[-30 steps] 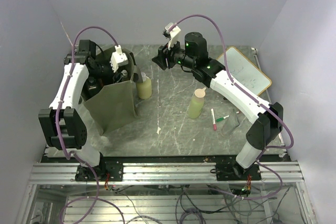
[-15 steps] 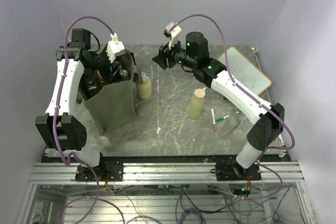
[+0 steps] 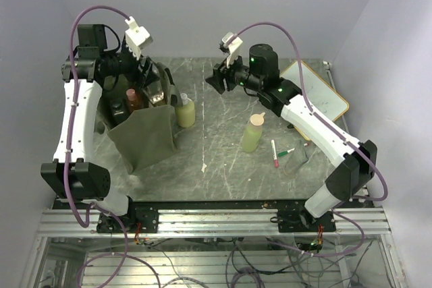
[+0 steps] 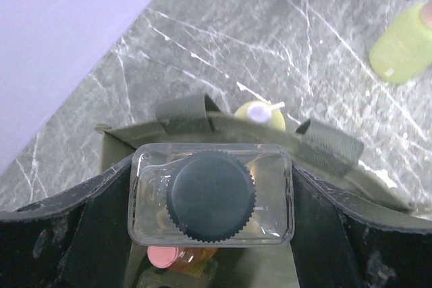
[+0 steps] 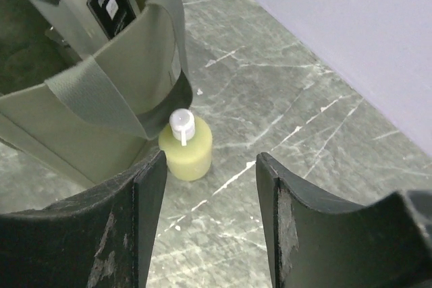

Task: Place the personal care products into the canvas bag
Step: Adjust the care product in the canvas bag.

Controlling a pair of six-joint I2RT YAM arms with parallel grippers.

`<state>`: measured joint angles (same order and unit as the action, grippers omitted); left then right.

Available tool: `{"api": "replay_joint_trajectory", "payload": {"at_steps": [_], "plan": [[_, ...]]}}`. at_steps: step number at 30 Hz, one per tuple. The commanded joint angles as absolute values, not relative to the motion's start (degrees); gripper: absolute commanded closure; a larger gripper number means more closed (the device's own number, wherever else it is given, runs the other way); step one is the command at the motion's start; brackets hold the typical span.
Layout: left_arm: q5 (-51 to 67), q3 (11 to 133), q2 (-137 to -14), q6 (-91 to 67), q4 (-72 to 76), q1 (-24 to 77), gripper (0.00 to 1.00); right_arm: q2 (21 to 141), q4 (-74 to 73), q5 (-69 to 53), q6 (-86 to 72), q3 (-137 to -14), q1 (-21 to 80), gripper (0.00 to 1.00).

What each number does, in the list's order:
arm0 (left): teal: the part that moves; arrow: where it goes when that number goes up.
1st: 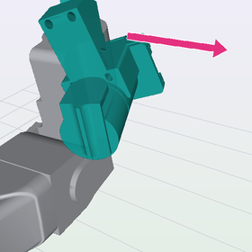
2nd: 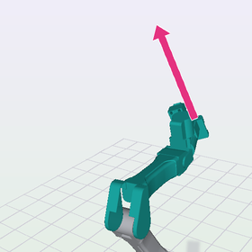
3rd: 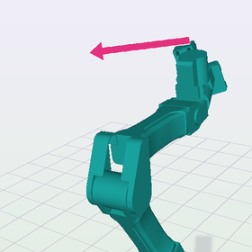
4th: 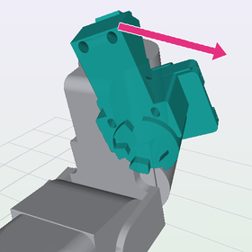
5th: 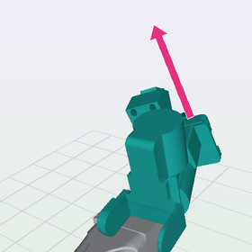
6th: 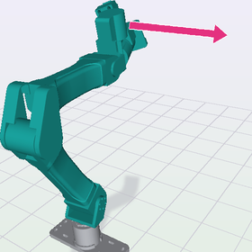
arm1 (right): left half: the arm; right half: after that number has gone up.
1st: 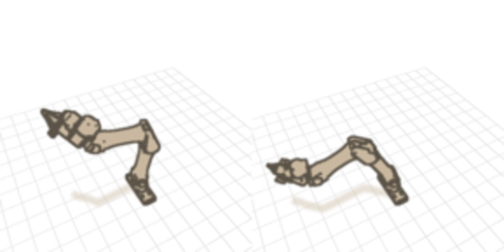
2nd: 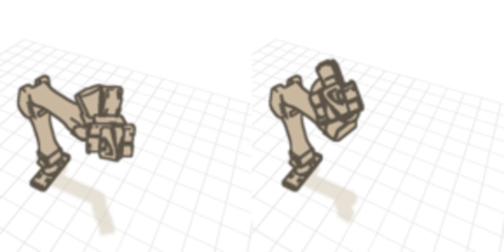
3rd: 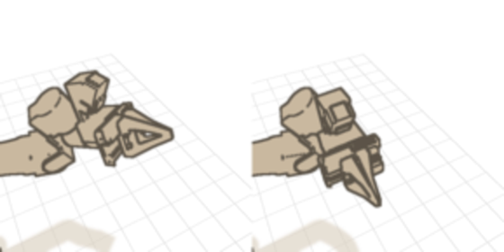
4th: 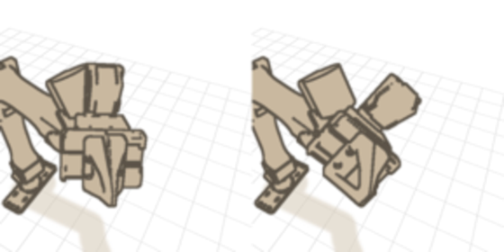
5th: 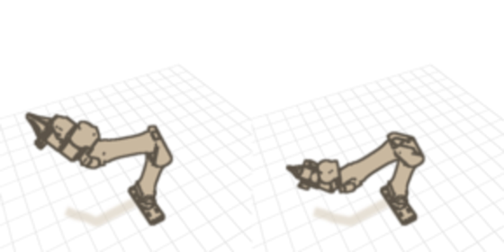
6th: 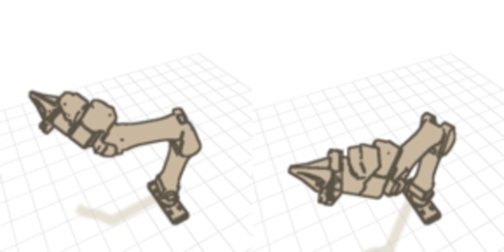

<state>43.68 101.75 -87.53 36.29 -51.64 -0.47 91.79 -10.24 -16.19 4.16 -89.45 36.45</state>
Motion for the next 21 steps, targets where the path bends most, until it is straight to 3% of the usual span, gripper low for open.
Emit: {"api": "replay_joint_trajectory", "payload": {"at_steps": [1, 4, 13, 19, 21], "plan": [[44.51, 104.89, -83.66, 27.93, -38.21, 0.26, 0.16, 88.00, -12.98, -16.77, 7.90, -88.08, 35.62, 0.38], [40.18, 105.07, -83.59, 29.02, -38.61, 4.52, 0.16, 86.33, -15.22, -16.30, 10.38, -86.86, 35.18, 0.28], [38.62, 102.62, -81.24, 31.47, -40.76, 5.80, 0.22, 82.28, -15.45, -15.17, 10.59, -82.68, 34.87, 0.28], [36.59, 104.93, -80.55, 37.29, -50.08, 5.80, 0.51, 83.06, -15.34, -15.63, 10.37, -83.04, 34.64, 0.28], [35.40, 106.24, -80.91, 38.95, -53.59, 5.80, 0.68, 83.50, -15.28, -16.12, 10.37, -83.27, 34.69, 0.28]]}}
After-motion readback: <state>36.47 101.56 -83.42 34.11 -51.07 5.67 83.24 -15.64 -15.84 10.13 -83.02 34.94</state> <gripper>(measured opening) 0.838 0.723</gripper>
